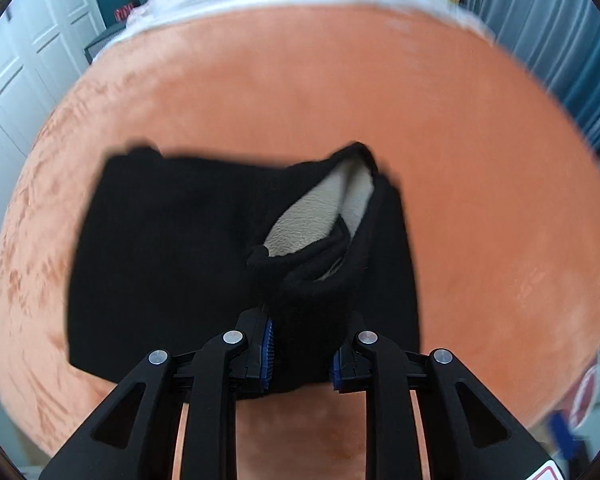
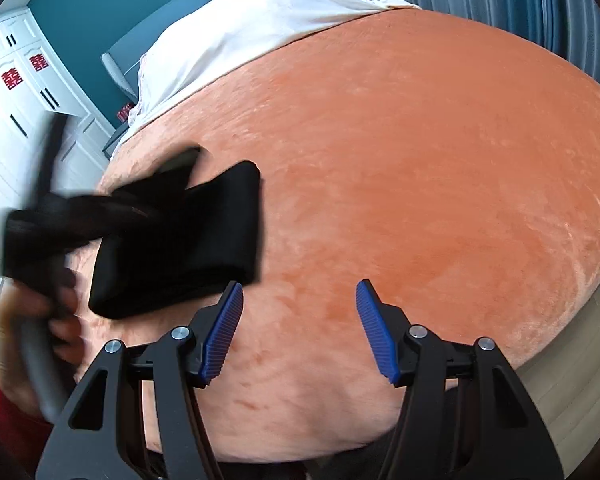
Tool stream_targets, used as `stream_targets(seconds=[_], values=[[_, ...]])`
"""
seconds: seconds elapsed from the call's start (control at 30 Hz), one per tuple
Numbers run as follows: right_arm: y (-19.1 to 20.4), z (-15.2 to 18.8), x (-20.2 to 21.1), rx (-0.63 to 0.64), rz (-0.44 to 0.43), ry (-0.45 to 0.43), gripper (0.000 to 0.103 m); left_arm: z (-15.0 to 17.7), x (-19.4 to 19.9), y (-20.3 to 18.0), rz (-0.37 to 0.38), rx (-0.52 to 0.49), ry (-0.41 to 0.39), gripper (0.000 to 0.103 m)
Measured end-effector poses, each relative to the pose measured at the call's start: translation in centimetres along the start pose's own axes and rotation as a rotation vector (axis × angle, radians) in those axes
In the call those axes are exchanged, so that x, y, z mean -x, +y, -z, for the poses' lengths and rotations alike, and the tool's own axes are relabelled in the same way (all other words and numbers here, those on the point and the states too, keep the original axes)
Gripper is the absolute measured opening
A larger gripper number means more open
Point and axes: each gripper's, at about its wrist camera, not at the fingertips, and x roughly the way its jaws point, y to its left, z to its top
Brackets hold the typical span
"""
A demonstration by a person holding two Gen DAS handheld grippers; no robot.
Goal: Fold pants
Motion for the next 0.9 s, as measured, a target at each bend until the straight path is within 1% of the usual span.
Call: stream_targets(seconds=[0.03,0.07,0.1,0.13,0.17,0.2,0.23,0.27,0.33,0.4,0.43,0.47,0.53,0.57,0.6,0.63,0.67,0.7,0.73,0.8,0.83,0.87,0.9], values=[[-0.6,0.1,0.1,-0.004,-0.002,0.003,0.057,0.5,-0.6,-0.7,-0.037,-0.019,0.008,0.023],[-1.0,0.1,0.1,-0.001,-0.004,0.008,0.057,1.1,-1.1,-1.5,-0.095,-0.057,0.007,0.027],[-1.4,0.1,0.1,0.001,0.002,0.006,0.057,1.5,-0.8,-2.1,-0.125,-0.088,-0.011,0.042],[-1.6,0.0,0.1,0.005,0.007,0.005,0.057,2.0,-0.3,-2.4,-0.125,-0.106,-0.029,0.056],[-1.8,-0.2,0.0,0.014,0.007,0.009,0.057,2.4,0.7,-2.6,-0.126,-0.116,-0.058,0.082],[-1.8,-0.3,-0.2,0.019,0.007,0.011,0.057,2.9,2.2,-2.6,-0.134,-0.127,-0.115,0.088],[-1.8,-0.7,-0.3,0.024,0.006,0.010,0.057,3.4,3.4,-2.5,-0.148,-0.141,-0.160,0.088],[-1.7,-1.1,-0.4,0.030,0.002,0.003,0.057,4.0,5.2,-2.5,-0.169,-0.169,-0.221,0.088],[-1.1,-2.0,-0.9,0.032,-0.018,0.009,0.057,4.5,7.4,-2.2,-0.187,-0.191,-0.276,0.088],[0.0,-3.1,-1.4,0.021,-0.069,0.008,0.057,5.2,9.6,-1.2,-0.165,-0.176,-0.313,0.090],[0.8,-3.8,-1.7,0.023,-0.102,0.011,0.057,5.6,10.7,0.3,-0.165,-0.151,-0.321,0.091],[2.2,-4.7,-2.4,0.042,-0.137,0.024,0.058,6.2,11.3,1.1,-0.173,-0.135,-0.325,0.092],[4.7,-5.8,-3.6,0.095,-0.161,0.028,0.058,7.1,12.5,3.5,-0.193,-0.097,-0.324,0.092],[6.4,-6.3,-4.6,0.134,-0.171,0.035,0.066,7.5,12.8,5.3,-0.212,-0.080,-0.314,0.092],[7.6,-6.6,-5.5,0.167,-0.157,0.043,0.077,8.0,13.0,6.6,-0.229,-0.067,-0.308,0.092],[9.1,-6.8,-6.4,0.202,-0.132,0.047,0.078,8.7,13.1,8.3,-0.250,-0.046,-0.300,0.092],[10.2,-6.8,-7.2,0.227,-0.129,0.056,0.082,9.2,13.2,10.1,-0.268,-0.021,-0.286,0.092],[11.8,-6.8,-9.1,0.272,-0.147,0.093,0.084,9.5,13.2,11.2,-0.277,-0.004,-0.271,0.092],[12.6,-6.7,-10.3,0.283,-0.142,0.116,0.084,10.0,12.9,13.2,-0.288,0.027,-0.248,0.092],[13.6,-6.3,-13.4,0.272,-0.115,0.193,0.084,11.0,12.8,16.0,-0.296,0.083,-0.216,0.092],[13.9,-5.9,-15.0,0.255,-0.095,0.241,0.084,11.8,12.7,17.9,-0.293,0.119,-0.197,0.092],[14.1,-5.3,-16.5,0.244,-0.075,0.292,0.080,12.3,12.7,18.9,-0.295,0.142,-0.185,0.092],[14.3,-4.8,-17.4,0.256,-0.078,0.310,0.055,12.8,12.5,20.1,-0.298,0.166,-0.173,0.092]])
